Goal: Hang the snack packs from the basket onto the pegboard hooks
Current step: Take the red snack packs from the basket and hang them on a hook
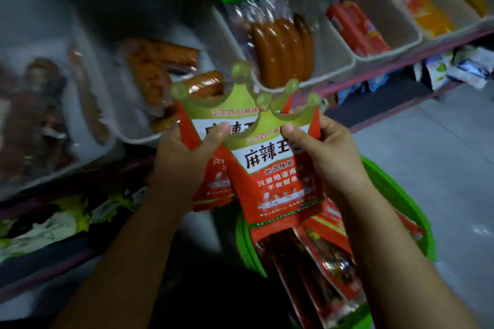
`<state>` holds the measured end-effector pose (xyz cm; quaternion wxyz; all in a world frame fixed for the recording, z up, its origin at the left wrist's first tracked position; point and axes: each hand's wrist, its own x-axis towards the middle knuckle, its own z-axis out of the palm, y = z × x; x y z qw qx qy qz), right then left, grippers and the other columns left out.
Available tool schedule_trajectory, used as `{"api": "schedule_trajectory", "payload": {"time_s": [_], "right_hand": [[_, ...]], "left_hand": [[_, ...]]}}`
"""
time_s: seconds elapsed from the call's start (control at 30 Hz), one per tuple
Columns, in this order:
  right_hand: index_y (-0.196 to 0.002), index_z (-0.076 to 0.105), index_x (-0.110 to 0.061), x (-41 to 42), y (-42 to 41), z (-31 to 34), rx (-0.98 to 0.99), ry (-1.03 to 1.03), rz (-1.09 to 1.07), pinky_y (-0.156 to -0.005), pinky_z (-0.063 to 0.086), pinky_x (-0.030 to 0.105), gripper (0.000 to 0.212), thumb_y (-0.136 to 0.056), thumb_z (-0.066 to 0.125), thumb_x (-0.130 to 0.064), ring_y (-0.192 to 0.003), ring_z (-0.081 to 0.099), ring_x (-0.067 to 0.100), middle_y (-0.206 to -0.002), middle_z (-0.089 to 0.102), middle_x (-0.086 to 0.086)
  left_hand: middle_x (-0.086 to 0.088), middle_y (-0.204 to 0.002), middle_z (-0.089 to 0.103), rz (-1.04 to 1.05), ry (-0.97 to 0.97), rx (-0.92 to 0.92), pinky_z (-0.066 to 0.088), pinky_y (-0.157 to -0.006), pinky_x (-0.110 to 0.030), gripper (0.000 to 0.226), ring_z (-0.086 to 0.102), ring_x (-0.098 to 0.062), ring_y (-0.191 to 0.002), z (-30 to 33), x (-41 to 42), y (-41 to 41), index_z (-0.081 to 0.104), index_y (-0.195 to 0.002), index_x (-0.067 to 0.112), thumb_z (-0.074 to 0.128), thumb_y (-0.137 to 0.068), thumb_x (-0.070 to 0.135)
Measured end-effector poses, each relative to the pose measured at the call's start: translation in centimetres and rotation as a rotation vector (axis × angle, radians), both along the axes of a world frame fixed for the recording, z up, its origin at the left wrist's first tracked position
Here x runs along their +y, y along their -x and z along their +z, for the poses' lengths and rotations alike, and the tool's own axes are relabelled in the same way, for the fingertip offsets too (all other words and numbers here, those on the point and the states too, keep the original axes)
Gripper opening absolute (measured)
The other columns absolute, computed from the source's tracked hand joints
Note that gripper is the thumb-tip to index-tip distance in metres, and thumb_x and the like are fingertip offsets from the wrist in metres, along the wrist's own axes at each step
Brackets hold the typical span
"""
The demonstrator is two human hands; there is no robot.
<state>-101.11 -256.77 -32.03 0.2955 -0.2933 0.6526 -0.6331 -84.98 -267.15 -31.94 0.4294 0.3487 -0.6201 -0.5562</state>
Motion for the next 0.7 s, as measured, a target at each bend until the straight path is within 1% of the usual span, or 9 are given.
{"api": "schedule_trajectory", "payload": {"time_s": [0.07, 0.13, 0.2, 0.23, 0.33, 0.43, 0.53, 0.6, 0.7], "right_hand": [[-0.098, 0.065, -0.008, -2.5, -2.3, 2.9, 0.008, 0.078, 0.086, -0.074, 0.057, 0.044, 0.025, -0.078, 0.074, -0.019, -0.08, 0.07, 0.026, -0.092, 0.074, 0.013], [-0.096, 0.064, -0.019, -5.1, -4.8, 5.9, 0.021, 0.146, 0.229, -0.07, 0.059, 0.034, 0.026, -0.073, 0.073, -0.026, -0.08, 0.072, 0.022, -0.089, 0.075, 0.006], [-0.087, 0.067, -0.023, -7.8, -7.8, 8.9, 0.042, 0.186, 0.367, -0.064, 0.058, 0.029, 0.019, -0.071, 0.07, -0.032, -0.075, 0.073, 0.019, -0.083, 0.076, 0.003], [-0.082, 0.068, -0.022, -9.1, -9.5, 10.2, 0.052, 0.213, 0.414, -0.062, 0.058, 0.029, 0.014, -0.073, 0.07, -0.031, -0.073, 0.073, 0.018, -0.081, 0.076, 0.004], [-0.075, 0.071, -0.023, -12.5, -14.2, 13.5, 0.08, 0.298, 0.499, -0.062, 0.059, 0.032, 0.006, -0.08, 0.069, -0.024, -0.069, 0.073, 0.02, -0.078, 0.076, 0.005], [-0.074, 0.069, -0.021, -15.1, -18.4, 16.2, 0.143, 0.341, 0.571, -0.057, 0.058, 0.027, 0.01, -0.084, 0.069, -0.023, -0.065, 0.073, 0.019, -0.074, 0.076, 0.002], [-0.075, 0.067, -0.02, -17.2, -22.2, 18.1, 0.196, 0.381, 0.601, -0.057, 0.058, 0.024, 0.009, -0.084, 0.068, -0.022, -0.066, 0.073, 0.015, -0.073, 0.076, -0.002], [-0.078, 0.067, -0.018, -18.3, -24.5, 19.2, 0.24, 0.404, 0.621, -0.059, 0.058, 0.027, 0.007, -0.084, 0.068, -0.022, -0.067, 0.073, 0.015, -0.074, 0.076, -0.003], [-0.081, 0.067, -0.017, -19.8, -27.2, 21.0, 0.261, 0.425, 0.663, -0.059, 0.058, 0.028, 0.007, -0.084, 0.068, -0.024, -0.066, 0.073, 0.016, -0.075, 0.076, -0.002]], "left_hand": [[0.015, -0.076, 0.074, 0.045, 0.011, 0.058, 0.056, -0.064, -0.02, 0.003, 0.071, -0.005, -0.071, 2.9, -1.5, -2.8, 0.074, -0.078, 0.03, 0.072, -0.075, 0.029], [0.01, -0.079, 0.075, 0.12, 0.063, 0.088, 0.058, -0.066, -0.024, 0.013, 0.072, -0.01, -0.074, 6.0, -2.8, -5.8, 0.074, -0.082, 0.027, 0.073, -0.073, 0.035], [0.01, -0.076, 0.075, 0.192, 0.076, 0.143, 0.057, -0.059, -0.022, 0.008, 0.072, -0.009, -0.07, 9.0, -3.9, -9.5, 0.075, -0.078, 0.036, 0.072, -0.071, 0.039], [0.009, -0.076, 0.075, 0.204, 0.082, 0.169, 0.056, -0.057, -0.021, 0.01, 0.072, -0.01, -0.07, 10.3, -4.5, -11.4, 0.075, -0.078, 0.038, 0.07, -0.07, 0.042], [0.001, -0.08, 0.076, 0.282, 0.13, 0.173, 0.056, -0.061, -0.025, 0.027, 0.073, -0.016, -0.074, 13.6, -6.0, -16.7, 0.075, -0.085, 0.029, 0.072, -0.067, 0.048], [0.008, -0.079, 0.074, 0.4, 0.299, 0.177, 0.052, -0.061, -0.018, 0.019, 0.07, -0.005, -0.072, 17.2, -7.9, -21.8, 0.068, -0.087, 0.027, 0.077, -0.07, 0.025], [0.007, -0.08, 0.073, 0.433, 0.422, 0.193, 0.052, -0.068, -0.015, 0.032, 0.067, -0.004, -0.077, 21.1, -9.4, -26.4, 0.063, -0.096, 0.025, 0.076, -0.07, 0.014], [0.006, -0.079, 0.073, 0.441, 0.458, 0.169, 0.052, -0.068, -0.014, 0.03, 0.068, -0.004, -0.078, 23.0, -10.1, -28.9, 0.066, -0.096, 0.025, 0.077, -0.067, 0.021], [0.004, -0.075, 0.074, 0.457, 0.472, 0.117, 0.054, -0.064, -0.016, 0.023, 0.068, -0.005, -0.071, 24.8, -11.3, -31.1, 0.073, -0.083, 0.023, 0.074, -0.061, 0.031]]}}
